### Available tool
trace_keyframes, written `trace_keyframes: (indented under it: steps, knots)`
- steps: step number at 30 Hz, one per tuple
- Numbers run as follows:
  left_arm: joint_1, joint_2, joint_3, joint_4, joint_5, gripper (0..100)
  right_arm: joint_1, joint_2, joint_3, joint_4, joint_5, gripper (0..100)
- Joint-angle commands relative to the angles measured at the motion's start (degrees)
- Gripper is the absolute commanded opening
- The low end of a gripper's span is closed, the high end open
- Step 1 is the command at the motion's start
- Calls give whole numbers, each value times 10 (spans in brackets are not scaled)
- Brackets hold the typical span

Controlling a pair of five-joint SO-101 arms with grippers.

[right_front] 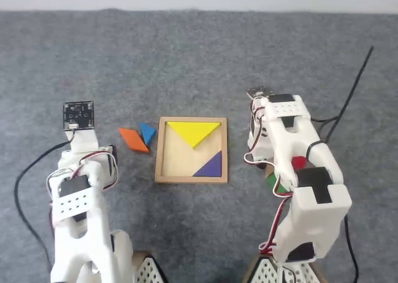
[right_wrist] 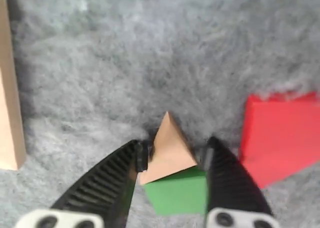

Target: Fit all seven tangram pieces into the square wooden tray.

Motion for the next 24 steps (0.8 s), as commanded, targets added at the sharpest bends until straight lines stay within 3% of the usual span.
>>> trace_keyframes:
  steps: [1,11,17,20,24]
  knots:
    - [-3,-18,-6,-13,-7,184,-8,14,15,10,-5,90]
    - [-3,-18,-6,-12,-7,184,-6,14,14,12,4,89]
    - [-3,-18,-6,-12,-7,184,-11,13,21,23,42,236]
    - [-3,-18,-6,-12,-7,184,-30,13,24,26,76,202]
    - [-3,-18,-6,-12,-7,184,-86,13,24,25,142,84]
